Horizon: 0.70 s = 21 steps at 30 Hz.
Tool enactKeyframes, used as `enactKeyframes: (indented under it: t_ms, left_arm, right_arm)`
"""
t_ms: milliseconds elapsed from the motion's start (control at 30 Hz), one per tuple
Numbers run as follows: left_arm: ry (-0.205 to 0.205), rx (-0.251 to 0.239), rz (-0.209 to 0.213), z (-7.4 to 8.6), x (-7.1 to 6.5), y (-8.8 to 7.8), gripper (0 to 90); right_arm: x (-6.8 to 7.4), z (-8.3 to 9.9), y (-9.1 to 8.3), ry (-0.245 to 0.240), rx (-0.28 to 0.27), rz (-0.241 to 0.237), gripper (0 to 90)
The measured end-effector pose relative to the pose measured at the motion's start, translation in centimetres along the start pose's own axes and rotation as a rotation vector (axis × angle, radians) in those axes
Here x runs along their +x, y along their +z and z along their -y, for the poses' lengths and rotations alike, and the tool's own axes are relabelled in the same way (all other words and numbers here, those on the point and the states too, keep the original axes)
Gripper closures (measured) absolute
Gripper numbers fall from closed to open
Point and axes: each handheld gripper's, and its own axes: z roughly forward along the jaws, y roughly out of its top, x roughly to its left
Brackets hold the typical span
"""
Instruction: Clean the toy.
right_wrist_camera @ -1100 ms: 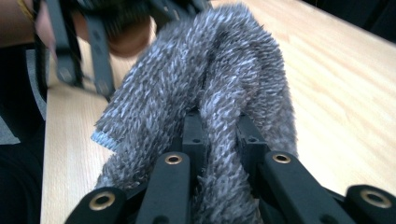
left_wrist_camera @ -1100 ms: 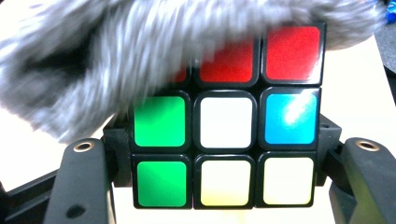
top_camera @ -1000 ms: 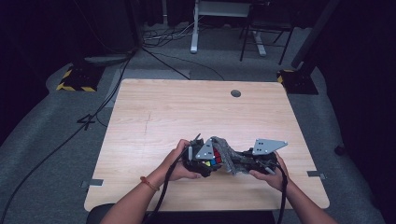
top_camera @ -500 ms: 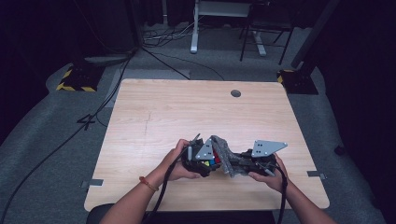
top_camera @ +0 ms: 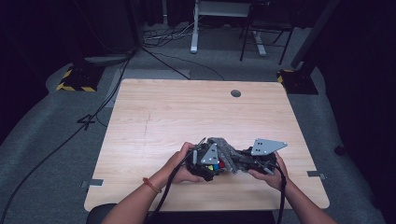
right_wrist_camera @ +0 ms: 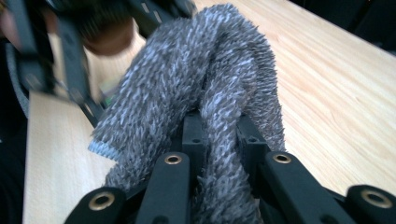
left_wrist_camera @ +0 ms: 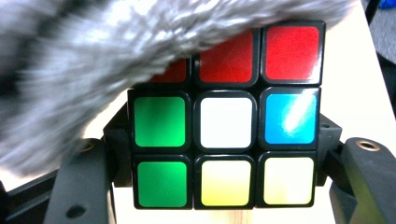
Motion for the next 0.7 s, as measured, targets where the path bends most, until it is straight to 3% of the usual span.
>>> enactKeyframes:
  t_ms: [200, 333, 500, 700]
  left_arm:
    - [-0.017, -0.037, -0.033, 0.2, 0.7, -1.7, 33.5]
    - [-0.028, -0.034, -0.044, 0.5, 1.0, -1.9, 33.5]
    - [-0.023, 0.0, -0.028, 0.5, 0.6, -0.9, 33.4]
    - [0.011, 0.049, 0.002, 0.0, -0.6, 1.0, 33.3]
  right_arm:
    - [-0.3, 0.5, 0.0, 0.01, 0.019, -0.005, 77.9]
    - [0.4, 0.1, -0.2, -0.011, -0.008, -0.039, 77.9]
    - [1.6, -0.7, -0.3, -0.046, -0.037, -0.063, 77.9]
    - [2.1, -1.3, -0.4, -0.066, -0.065, -0.062, 78.0]
